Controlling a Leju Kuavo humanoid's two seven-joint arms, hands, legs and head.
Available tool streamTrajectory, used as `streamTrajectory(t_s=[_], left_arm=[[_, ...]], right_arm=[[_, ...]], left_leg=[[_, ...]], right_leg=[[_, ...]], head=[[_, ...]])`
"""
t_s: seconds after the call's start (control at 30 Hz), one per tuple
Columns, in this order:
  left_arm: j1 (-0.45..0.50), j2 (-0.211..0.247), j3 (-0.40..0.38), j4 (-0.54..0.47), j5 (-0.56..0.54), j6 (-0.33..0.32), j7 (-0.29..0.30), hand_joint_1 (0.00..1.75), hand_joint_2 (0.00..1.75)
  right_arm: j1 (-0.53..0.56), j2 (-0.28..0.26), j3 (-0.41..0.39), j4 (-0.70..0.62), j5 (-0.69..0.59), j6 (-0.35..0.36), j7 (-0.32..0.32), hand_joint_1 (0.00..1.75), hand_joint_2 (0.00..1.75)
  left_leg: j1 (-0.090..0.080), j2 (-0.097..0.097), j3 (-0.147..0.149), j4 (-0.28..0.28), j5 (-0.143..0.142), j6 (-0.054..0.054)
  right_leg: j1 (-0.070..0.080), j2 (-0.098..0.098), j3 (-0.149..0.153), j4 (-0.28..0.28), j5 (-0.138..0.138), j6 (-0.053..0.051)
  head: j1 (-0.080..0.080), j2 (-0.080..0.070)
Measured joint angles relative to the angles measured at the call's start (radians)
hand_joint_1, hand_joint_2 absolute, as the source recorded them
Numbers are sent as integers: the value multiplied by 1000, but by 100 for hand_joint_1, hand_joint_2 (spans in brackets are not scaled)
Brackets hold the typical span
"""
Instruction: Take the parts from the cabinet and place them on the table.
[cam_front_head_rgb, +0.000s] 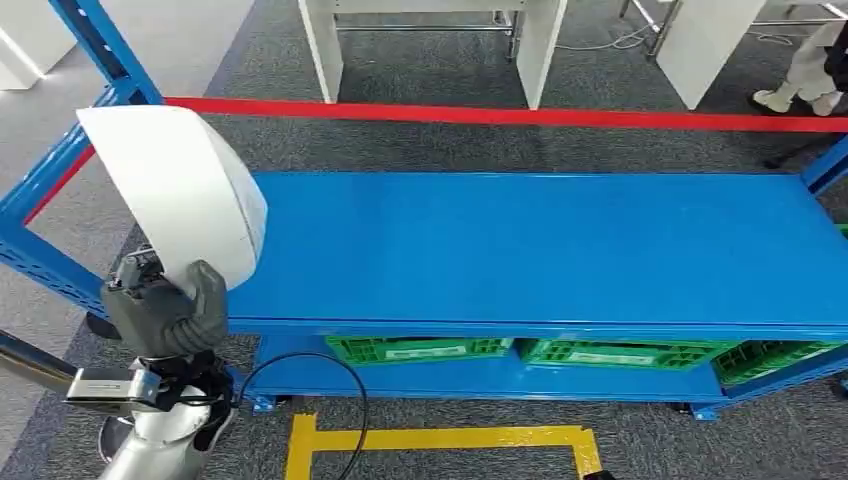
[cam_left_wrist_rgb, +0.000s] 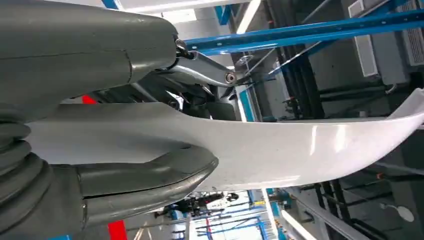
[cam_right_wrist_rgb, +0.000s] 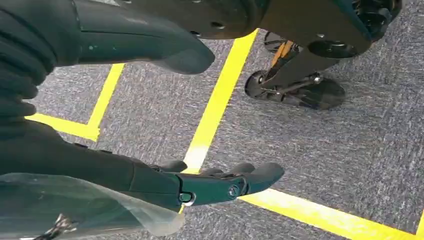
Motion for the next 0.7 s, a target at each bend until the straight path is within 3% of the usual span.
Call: streamTrajectory(t_s=[0.13,0.17,0.2,0.23,0.27,0.33,0.37,0.4,0.43,0.5,0.53,0.57,0.6,0.67,0.7], left_arm=[[4,9,-11,0,1,-41,7,175,175],[3,12,-18,0,-2,-54,8,175,175],[4,13,-27,-1,-9,-64,8,175,175],[3,15,-36,-1,-16,-71,8,175,175],[3,15,-45,-1,-24,-76,8,175,175],[7,17,-61,-1,-30,-83,12,175,175],[7,18,-68,-1,-31,-87,16,175,175],[8,19,-75,-1,-31,-89,20,175,175],[9,21,-84,-1,-32,-90,20,175,175],[10,21,-92,-1,-32,-89,20,175,175],[10,21,-95,-1,-32,-88,19,175,175],[9,21,-98,-1,-32,-86,19,175,175],[10,21,-101,-1,-32,-83,19,175,175],[13,22,-107,-1,-32,-78,19,175,175],[13,22,-108,-1,-32,-75,19,175,175]], right_arm=[[-1,3,0,0,11,-64,-7,0,175],[-3,4,0,0,10,-68,-6,0,175],[-5,4,0,0,10,-68,-3,0,175],[-6,4,0,0,11,-67,1,0,175],[-7,4,0,0,11,-66,7,0,175],[-7,4,0,0,16,-59,33,0,175],[-6,4,0,0,19,-56,45,0,175],[-4,5,0,0,23,-56,58,0,175],[-3,4,0,0,28,-60,68,0,175],[-4,4,0,0,29,-64,78,0,175],[-5,5,0,0,30,-67,83,0,175],[-7,6,0,1,32,-70,88,0,175],[-8,6,0,1,34,-76,95,0,175],[-3,6,0,1,38,-83,107,0,175],[-3,6,0,1,39,-87,111,0,175]], left_leg=[[-4,0,-3,3,0,8],[-5,0,-2,-5,4,14],[8,3,10,-24,17,24],[7,6,12,-31,20,27],[8,6,11,-31,21,30],[8,9,9,-31,21,31],[8,9,8,-30,20,30],[8,9,9,-30,20,29],[10,8,11,-29,17,26],[16,7,19,-22,6,12],[15,7,18,-16,-1,4],[8,6,10,-2,-6,-2],[8,6,4,-2,-4,-5],[9,6,5,-2,-4,-7],[10,7,3,3,-13,-12]], right_leg=[[-4,0,0,-3,4,8],[-4,0,2,-8,7,13],[-4,0,-7,-5,-1,16],[-2,-3,-17,15,-16,18],[-2,-2,-45,73,-49,19],[-4,-2,-129,239,-115,24],[-4,-3,-162,299,-127,27],[-5,-3,-172,305,-111,29],[-6,-3,-156,263,-72,30],[-11,-7,-76,83,32,33],[-11,-6,-51,33,31,36],[-8,-3,-33,12,21,29],[-8,-1,-40,20,18,14],[-4,-1,-43,23,14,4],[-11,-3,-40,21,17,-4]], head=[[0,0],[-1,0],[0,0],[2,0],[5,0],[5,0],[4,0],[5,0],[5,0],[5,0],[5,0],[13,0],[9,0],[3,0],[4,0]])
